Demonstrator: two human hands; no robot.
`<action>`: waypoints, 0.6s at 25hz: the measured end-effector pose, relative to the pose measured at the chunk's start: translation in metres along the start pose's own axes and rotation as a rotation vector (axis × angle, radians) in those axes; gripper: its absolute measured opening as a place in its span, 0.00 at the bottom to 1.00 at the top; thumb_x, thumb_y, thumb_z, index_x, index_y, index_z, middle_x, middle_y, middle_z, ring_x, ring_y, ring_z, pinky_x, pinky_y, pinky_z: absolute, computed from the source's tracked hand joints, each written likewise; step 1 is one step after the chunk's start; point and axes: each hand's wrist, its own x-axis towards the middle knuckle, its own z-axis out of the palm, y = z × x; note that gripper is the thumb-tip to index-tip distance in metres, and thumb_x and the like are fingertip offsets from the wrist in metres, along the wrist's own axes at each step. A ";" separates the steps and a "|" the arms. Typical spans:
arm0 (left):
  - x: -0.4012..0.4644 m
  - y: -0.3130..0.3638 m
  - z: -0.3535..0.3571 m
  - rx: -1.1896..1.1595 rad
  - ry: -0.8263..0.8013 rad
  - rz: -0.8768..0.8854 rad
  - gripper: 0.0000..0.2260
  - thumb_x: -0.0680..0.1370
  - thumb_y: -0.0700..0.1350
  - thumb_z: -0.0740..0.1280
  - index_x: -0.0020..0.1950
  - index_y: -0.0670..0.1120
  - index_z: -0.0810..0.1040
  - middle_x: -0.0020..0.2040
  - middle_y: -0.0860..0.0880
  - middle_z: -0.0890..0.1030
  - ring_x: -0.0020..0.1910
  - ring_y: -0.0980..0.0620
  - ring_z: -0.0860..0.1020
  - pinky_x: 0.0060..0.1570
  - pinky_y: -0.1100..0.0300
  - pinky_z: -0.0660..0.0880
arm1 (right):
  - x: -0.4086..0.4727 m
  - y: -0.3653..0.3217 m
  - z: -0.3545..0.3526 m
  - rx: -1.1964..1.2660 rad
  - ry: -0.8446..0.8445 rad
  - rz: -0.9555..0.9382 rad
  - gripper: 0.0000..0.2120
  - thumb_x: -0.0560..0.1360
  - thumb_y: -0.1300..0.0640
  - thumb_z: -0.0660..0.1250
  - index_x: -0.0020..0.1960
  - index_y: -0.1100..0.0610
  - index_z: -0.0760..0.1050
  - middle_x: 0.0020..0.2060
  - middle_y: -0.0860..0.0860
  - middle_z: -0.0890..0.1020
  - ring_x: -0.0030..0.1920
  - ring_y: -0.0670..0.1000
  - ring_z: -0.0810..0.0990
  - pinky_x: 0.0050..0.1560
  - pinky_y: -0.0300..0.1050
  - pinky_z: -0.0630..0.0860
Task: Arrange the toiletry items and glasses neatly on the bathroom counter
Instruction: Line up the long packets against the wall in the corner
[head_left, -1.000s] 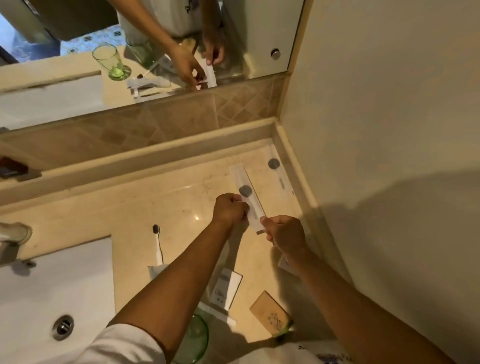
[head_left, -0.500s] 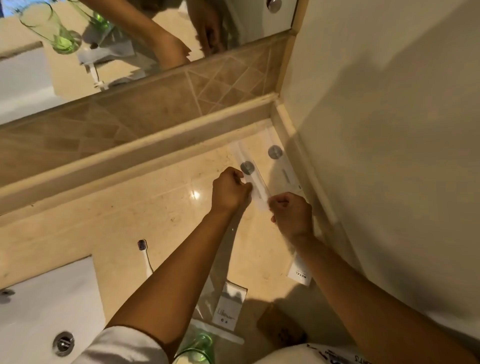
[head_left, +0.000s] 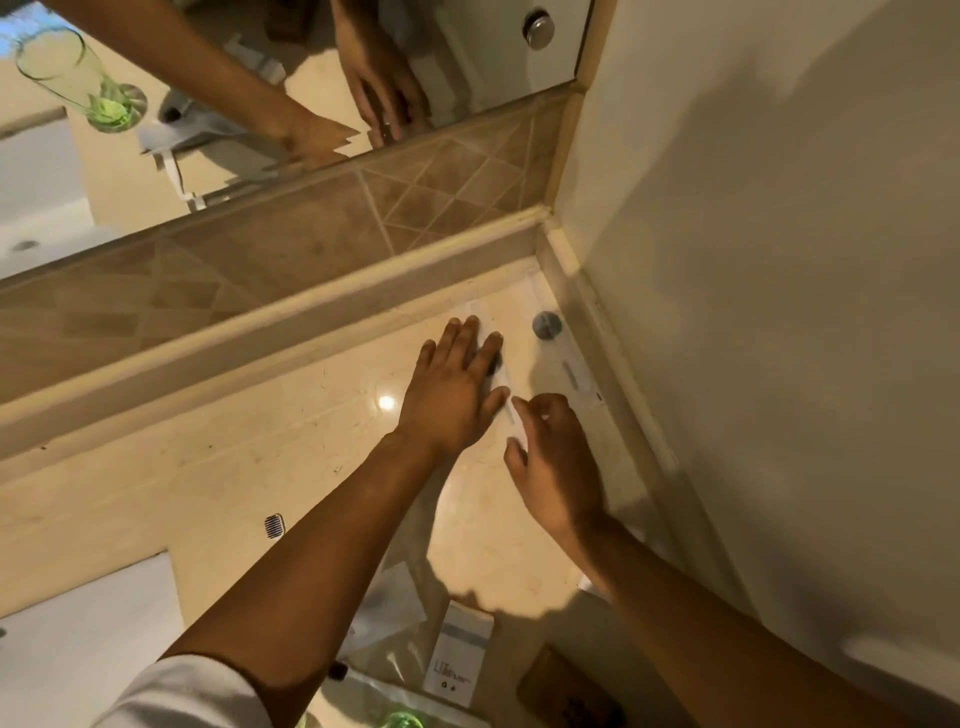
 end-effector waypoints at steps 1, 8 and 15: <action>0.002 0.000 0.001 0.011 -0.025 -0.004 0.30 0.83 0.60 0.55 0.82 0.51 0.52 0.83 0.45 0.48 0.82 0.44 0.45 0.80 0.44 0.49 | -0.001 -0.003 0.002 0.017 -0.014 0.008 0.24 0.78 0.49 0.68 0.72 0.55 0.70 0.63 0.56 0.76 0.60 0.53 0.77 0.58 0.45 0.79; 0.015 0.008 0.002 0.037 -0.022 -0.009 0.31 0.83 0.60 0.55 0.82 0.47 0.52 0.83 0.43 0.48 0.82 0.44 0.47 0.80 0.44 0.49 | -0.001 -0.003 0.006 0.029 -0.083 0.085 0.30 0.79 0.50 0.64 0.77 0.60 0.62 0.72 0.59 0.68 0.69 0.56 0.70 0.66 0.48 0.75; 0.028 0.013 0.001 0.019 -0.029 -0.011 0.31 0.83 0.60 0.54 0.82 0.46 0.53 0.83 0.44 0.47 0.82 0.45 0.46 0.80 0.45 0.47 | -0.001 -0.004 0.007 0.035 -0.064 0.076 0.29 0.78 0.52 0.65 0.76 0.59 0.64 0.71 0.58 0.70 0.68 0.56 0.70 0.64 0.49 0.76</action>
